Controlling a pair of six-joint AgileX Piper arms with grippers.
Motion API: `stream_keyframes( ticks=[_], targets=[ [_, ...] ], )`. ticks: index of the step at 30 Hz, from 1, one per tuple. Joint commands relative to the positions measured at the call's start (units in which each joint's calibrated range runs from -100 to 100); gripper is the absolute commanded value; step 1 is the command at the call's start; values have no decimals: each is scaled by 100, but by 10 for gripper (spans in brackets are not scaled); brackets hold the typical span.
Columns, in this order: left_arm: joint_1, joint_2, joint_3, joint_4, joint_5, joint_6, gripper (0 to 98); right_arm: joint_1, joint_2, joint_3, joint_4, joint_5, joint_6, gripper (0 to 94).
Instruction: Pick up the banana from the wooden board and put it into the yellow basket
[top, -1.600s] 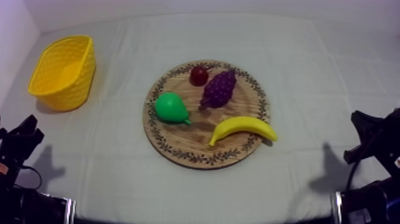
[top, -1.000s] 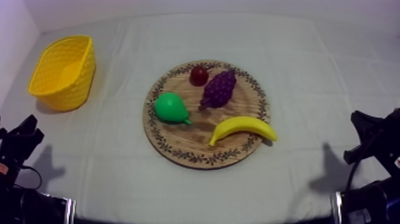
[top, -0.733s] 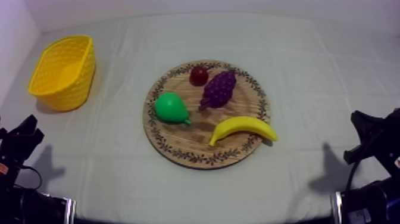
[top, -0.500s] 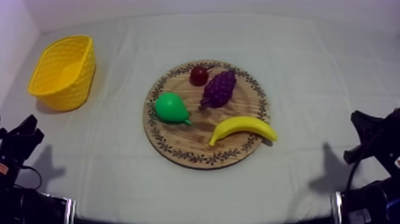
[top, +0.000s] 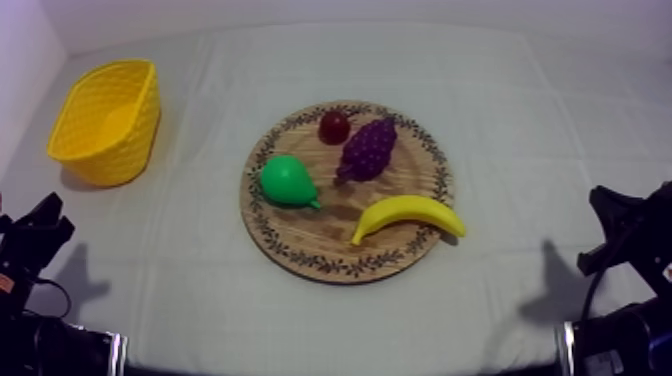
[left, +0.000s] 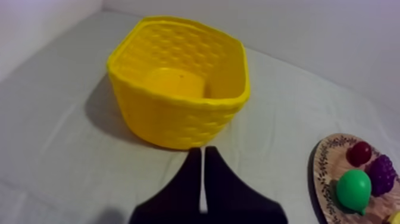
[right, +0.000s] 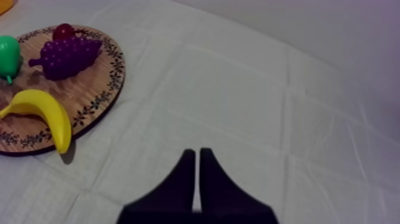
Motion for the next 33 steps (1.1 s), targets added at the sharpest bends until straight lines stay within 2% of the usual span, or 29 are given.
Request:
stream_keyframes(
  ticks=[1, 5, 10, 13, 17, 20, 24, 26, 28, 29, 33],
  targets=[
    [-1, -2, 4, -9, -41, -46, 1, 1, -4, -3, -3, 0, 2, 5],
    [19, 78, 10, -27, -168, 3, 73, 1, -4, -3, -3, 0, 2, 5],
    [157, 569, -169, -30, -815, -67, 81, 1, -4, -3, -3, 0, 5, 5],
    [359, 1188, -783, -76, -1033, -142, 82, 1, -4, -3, -3, 0, 4, 5],
    [665, 2047, -2154, -126, -809, -274, 81, 1, -4, -3, -3, 0, 4, 5],
    [1057, 2585, -3210, -403, -619, -173, 81, 1, -4, -3, -3, 0, 2, 5],
    [1882, 3173, -4364, -1290, -357, 419, 80, 1, -4, -3, -3, 0, 2, 5],
    [2226, 3489, -4941, -1549, -76, 584, 80, 1, -4, -3, -3, 0, 2, 5],
    [2488, 3837, -5511, -1648, 266, 631, 80, 1, -4, -3, -3, 0, 4, 5],
    [2580, 4017, -5773, -1633, 412, 599, 81, 1, -4, -3, -3, 0, 3, 5],
    [2850, 4718, -6579, -1437, 727, 334, 83, 1, -4, -3, -3, 0, 2, 5]
  ],
)
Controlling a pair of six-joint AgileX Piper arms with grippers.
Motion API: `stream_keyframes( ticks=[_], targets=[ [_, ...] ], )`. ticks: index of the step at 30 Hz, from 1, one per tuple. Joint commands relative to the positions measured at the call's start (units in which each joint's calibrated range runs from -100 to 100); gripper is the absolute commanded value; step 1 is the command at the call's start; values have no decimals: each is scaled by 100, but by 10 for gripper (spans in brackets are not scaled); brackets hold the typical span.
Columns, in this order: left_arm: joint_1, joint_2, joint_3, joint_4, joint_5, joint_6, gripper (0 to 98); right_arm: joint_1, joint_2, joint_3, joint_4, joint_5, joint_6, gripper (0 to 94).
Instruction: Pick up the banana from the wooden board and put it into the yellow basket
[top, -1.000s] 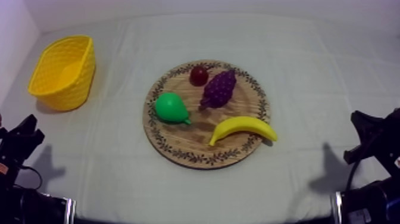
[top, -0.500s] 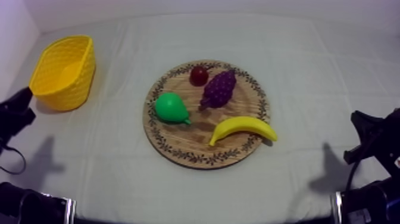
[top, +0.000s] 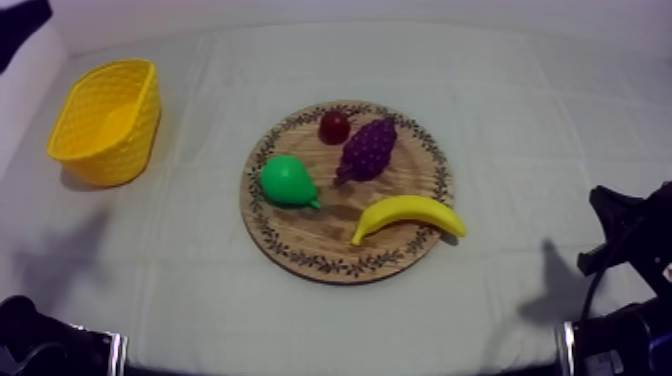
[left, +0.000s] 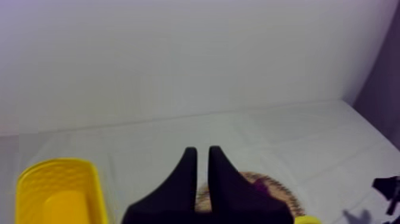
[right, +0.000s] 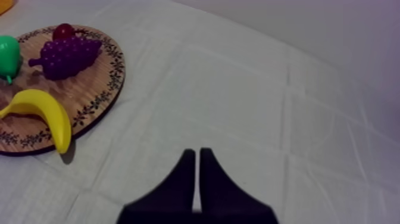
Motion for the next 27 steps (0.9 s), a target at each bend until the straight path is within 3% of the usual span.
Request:
stream_keyframes(
  ticks=[1, 13, 27],
  targets=[
    [364, 608, -1011, 225, 113, -345, 83, 1, -4, -3, -3, 2, -3, 5],
    [1071, 2274, -2031, 656, 446, -907, 85, 1, -4, -3, -3, 2, -4, 5],
    [1591, 3491, -1848, 680, 1084, -927, 94, 1, -4, -3, -3, 2, -4, 5]
  ],
)
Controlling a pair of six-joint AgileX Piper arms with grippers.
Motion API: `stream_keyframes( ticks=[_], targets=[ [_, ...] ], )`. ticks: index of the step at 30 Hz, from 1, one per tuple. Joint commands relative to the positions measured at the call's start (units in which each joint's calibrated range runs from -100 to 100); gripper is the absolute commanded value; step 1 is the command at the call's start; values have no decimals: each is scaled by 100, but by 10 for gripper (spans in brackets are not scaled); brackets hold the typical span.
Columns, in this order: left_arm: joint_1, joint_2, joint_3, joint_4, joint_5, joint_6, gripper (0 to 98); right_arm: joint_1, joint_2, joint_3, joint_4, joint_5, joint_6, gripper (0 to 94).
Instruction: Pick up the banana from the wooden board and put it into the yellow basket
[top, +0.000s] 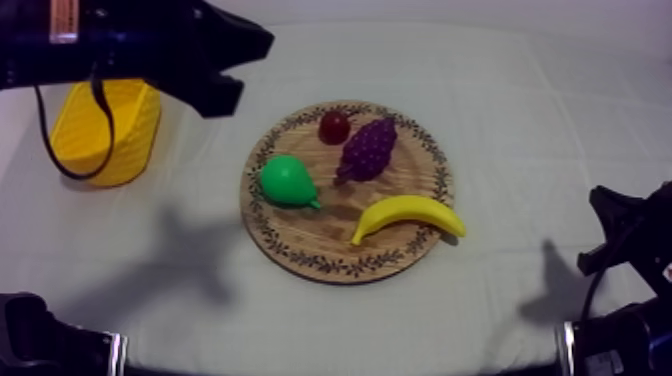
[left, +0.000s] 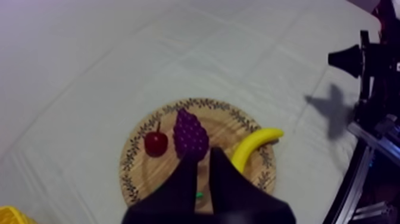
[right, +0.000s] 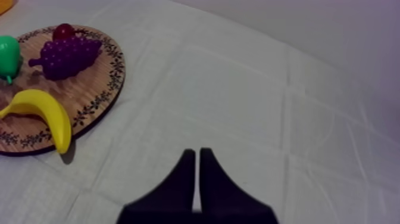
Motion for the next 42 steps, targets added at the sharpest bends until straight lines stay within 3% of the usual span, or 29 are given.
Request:
stream_keyframes(
  ticks=[1, 6, 16, 24, 34, 37, 42],
  targets=[
    [42, 135, 1, -2, 96, 14, 93, 1, -4, -3, -3, 2, 0, 5],
    [179, 452, 71, 2, 144, 49, 93, 1, -4, -3, -3, 2, 0, 5],
    [376, 1100, 753, 22, -495, 34, 103, 1, -4, -3, -3, 2, 0, 5],
    [430, 1565, 824, 43, -621, 45, 102, 1, -4, -3, -3, 2, 0, 5],
    [462, 1910, 618, 251, -630, -14, 118, 1, -4, -3, -3, 2, 0, 5],
    [457, 1923, 658, 295, -661, 8, 250, 1, -4, -3, -3, 2, 0, 5],
    [454, 1870, 790, 353, -809, -94, 658, 1, -4, -3, -3, 2, 0, 5]
  ],
)
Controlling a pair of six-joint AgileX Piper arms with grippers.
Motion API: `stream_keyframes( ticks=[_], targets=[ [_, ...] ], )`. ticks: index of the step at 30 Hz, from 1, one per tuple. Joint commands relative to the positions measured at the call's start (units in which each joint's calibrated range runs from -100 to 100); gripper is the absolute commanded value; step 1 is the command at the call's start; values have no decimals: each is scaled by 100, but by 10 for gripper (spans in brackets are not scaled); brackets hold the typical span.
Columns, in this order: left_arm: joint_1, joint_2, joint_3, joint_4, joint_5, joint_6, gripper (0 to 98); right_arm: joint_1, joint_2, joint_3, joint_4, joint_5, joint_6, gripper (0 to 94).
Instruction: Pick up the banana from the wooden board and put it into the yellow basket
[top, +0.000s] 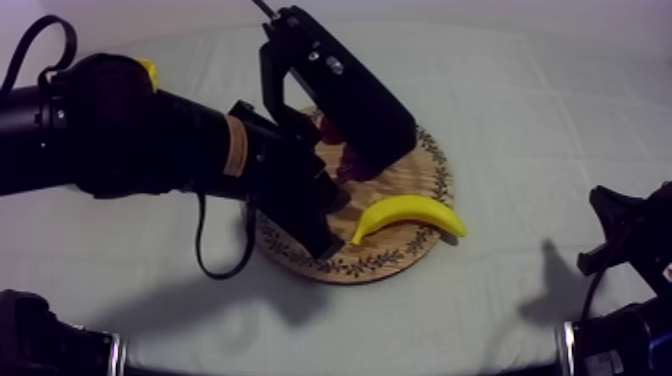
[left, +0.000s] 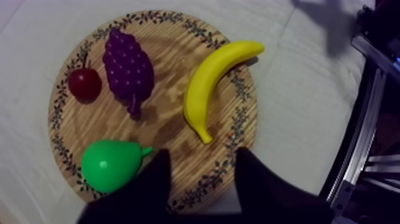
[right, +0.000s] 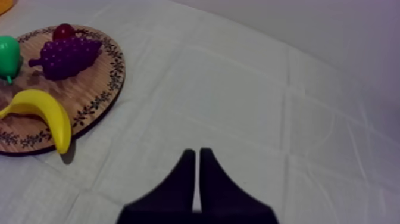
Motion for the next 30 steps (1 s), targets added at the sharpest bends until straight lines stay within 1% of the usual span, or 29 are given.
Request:
stream_keyframes(
  ticks=[1, 3, 6, 12, 17, 21, 26, 30],
  targets=[
    [-3, -27, 59, 39, -86, -123, 713, 1, -4, -3, -3, 2, 1, 5],
    [2, -47, 112, 75, -142, -204, 771, 1, -4, -3, -3, 2, 1, 5],
    [20, -35, 178, 99, -221, -286, 794, 1, -4, -3, -3, 2, 1, 5],
    [34, 134, 270, 72, -417, -220, 737, 1, -4, -3, -3, 2, 1, 5],
    [-29, 481, 86, 83, -440, -111, 666, 1, -4, -3, -3, 2, 1, 5],
    [-49, 971, -393, 145, -105, -119, 642, 1, -4, -3, -3, 2, 1, 5],
    [-25, 1724, -1256, 260, 550, -257, 648, 1, -4, -3, -3, 2, 1, 5],
    [-10, 2298, -1884, 377, 940, -392, 649, 1, -4, -3, -3, 2, 1, 5]
  ],
)
